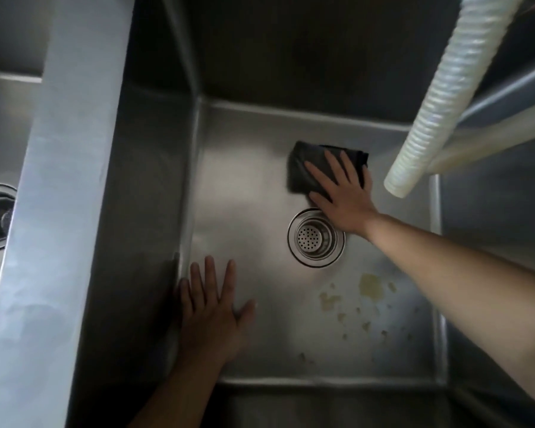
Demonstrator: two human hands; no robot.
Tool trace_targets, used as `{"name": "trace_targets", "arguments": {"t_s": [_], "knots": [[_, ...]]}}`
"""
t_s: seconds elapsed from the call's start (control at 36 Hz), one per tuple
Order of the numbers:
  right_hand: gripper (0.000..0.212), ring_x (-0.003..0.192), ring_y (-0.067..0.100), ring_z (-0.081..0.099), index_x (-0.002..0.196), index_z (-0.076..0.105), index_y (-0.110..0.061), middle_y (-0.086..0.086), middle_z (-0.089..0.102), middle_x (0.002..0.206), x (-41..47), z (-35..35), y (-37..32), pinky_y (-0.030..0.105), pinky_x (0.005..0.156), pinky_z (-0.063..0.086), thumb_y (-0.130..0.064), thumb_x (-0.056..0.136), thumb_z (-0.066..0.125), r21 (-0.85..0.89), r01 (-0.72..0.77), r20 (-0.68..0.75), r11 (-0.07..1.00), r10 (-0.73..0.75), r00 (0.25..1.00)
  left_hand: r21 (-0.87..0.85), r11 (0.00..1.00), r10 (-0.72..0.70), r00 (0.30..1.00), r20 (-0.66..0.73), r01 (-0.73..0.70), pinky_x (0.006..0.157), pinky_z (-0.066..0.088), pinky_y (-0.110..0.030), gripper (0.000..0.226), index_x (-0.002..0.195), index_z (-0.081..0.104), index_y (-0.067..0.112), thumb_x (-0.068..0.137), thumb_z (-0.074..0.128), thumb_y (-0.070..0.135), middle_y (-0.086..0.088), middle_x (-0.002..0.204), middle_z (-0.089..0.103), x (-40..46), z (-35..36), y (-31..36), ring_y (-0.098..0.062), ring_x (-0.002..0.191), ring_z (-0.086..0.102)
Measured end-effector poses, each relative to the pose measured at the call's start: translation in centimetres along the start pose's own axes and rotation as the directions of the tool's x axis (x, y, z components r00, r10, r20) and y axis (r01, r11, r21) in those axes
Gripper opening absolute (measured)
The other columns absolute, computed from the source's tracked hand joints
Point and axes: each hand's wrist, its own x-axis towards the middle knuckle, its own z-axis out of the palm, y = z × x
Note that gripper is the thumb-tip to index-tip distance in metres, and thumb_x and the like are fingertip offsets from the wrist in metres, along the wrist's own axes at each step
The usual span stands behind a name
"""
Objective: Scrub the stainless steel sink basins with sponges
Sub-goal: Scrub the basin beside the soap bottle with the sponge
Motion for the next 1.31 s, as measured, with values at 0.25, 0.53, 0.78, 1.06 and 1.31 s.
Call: {"name": "trace_targets", "arguments": {"t_s": [0.25, 0.53, 0.78, 1.06, 1.31], "knots": [[0.054, 0.152, 0.018, -0.015, 0.146, -0.002, -0.06, -0.009, -0.004, 0.167, -11.0, 0.9, -1.2, 0.051, 0.119, -0.004, -0.061, 0.093, 0.011, -0.023, -0.042, 0.143, 0.999, 0.045, 0.989, 0.013, 1.0, -0.013, 0.999, 0.048, 0.012, 0.118, -0.018, -0.051, 0.087, 0.151, -0.024, 0.031, 0.088, 0.019, 0.073, -0.012, 0.158, -0.034, -0.1, -0.1, 0.1, -0.034, 0.142, -0.036], [0.061, 0.153, 0.011, -0.006, 0.153, -0.002, -0.05, -0.01, 0.003, 0.167, -12.1, 1.3, 0.1, 0.042, 0.119, -0.004, -0.061, 0.096, 0.015, 0.029, -0.16, 0.084, 0.987, 0.157, 0.984, 0.02, 0.999, -0.032, 0.997, 0.066, 0.03, 0.113, -0.027, -0.048, 0.084, 0.146, -0.033, 0.032, 0.084, 0.005, 0.074, -0.011, 0.154, -0.04, -0.1, -0.7, 0.2, -0.037, 0.147, -0.03], [0.062, 0.154, 0.017, 0.002, 0.157, 0.002, -0.038, -0.005, 0.001, 0.168, -9.9, -3.1, 8.8, 0.049, 0.121, 0.007, -0.052, 0.102, 0.027, -0.148, -0.337, 0.087, 0.93, 0.351, 0.932, 0.057, 0.998, -0.045, 0.994, 0.097, 0.04, 0.104, -0.037, -0.045, 0.086, 0.142, -0.038, 0.034, 0.09, 0.019, 0.075, -0.009, 0.147, -0.047, 0.4, -0.1, 0.0, -0.036, 0.146, -0.032], [0.07, 0.138, 0.044, 0.04, 0.156, 0.004, -0.003, 0.032, 0.022, 0.157, -22.4, 0.7, 1.7, 0.064, 0.113, 0.022, -0.043, 0.104, 0.028, -0.58, -0.387, 0.225, 0.717, 0.597, 0.77, 0.038, 0.999, -0.031, 0.992, 0.12, 0.027, 0.112, -0.027, -0.049, 0.089, 0.15, -0.027, 0.031, 0.09, 0.022, 0.075, -0.01, 0.15, -0.043, 0.3, -0.3, 0.2, -0.037, 0.147, -0.029], [0.075, 0.132, 0.037, 0.049, 0.153, 0.015, -0.001, 0.021, 0.041, 0.15, -23.9, 1.7, -1.9, 0.04, 0.104, 0.042, -0.031, 0.094, 0.049, -0.117, -0.959, 0.476, 0.257, 0.862, 0.173, 0.071, 0.997, -0.036, 0.994, 0.103, 0.028, 0.111, -0.027, -0.048, 0.088, 0.157, -0.012, 0.031, 0.09, 0.026, 0.074, -0.015, 0.164, -0.021, 0.0, -0.3, 0.3, -0.039, 0.15, -0.02]]}}
